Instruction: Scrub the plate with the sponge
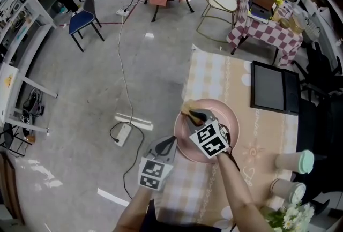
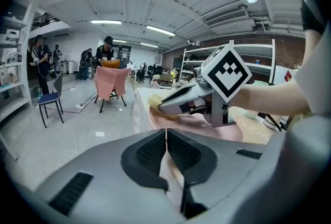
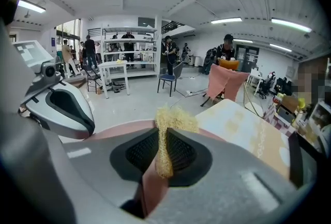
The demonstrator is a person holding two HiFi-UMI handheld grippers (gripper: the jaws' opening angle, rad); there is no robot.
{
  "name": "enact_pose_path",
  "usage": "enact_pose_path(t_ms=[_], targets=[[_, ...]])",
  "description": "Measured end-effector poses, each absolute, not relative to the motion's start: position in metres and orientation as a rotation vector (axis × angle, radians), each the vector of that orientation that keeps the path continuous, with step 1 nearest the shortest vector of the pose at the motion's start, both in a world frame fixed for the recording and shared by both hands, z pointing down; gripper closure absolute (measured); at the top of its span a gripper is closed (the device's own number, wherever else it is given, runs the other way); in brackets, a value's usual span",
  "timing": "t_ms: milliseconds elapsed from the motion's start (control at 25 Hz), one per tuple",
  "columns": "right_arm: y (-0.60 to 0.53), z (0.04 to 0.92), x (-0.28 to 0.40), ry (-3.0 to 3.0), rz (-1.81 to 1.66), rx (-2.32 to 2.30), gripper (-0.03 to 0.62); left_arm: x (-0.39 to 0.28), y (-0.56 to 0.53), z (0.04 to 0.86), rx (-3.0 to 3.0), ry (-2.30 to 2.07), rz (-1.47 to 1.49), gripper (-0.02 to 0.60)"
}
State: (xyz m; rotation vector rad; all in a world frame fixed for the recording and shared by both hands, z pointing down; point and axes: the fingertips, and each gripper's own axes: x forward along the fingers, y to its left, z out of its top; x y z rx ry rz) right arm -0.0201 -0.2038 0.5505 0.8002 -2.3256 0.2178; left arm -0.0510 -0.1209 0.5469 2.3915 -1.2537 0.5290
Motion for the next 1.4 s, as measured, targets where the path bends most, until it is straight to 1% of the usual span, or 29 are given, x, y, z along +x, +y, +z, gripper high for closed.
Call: enact_pose_path(t_ms=[1400], targets=[[-0.181,0.558,-0.031,-2.263,0.108,0.626,0.546,-0.056,-0.114,0.544,2.382,-1.289,0.548,0.565]])
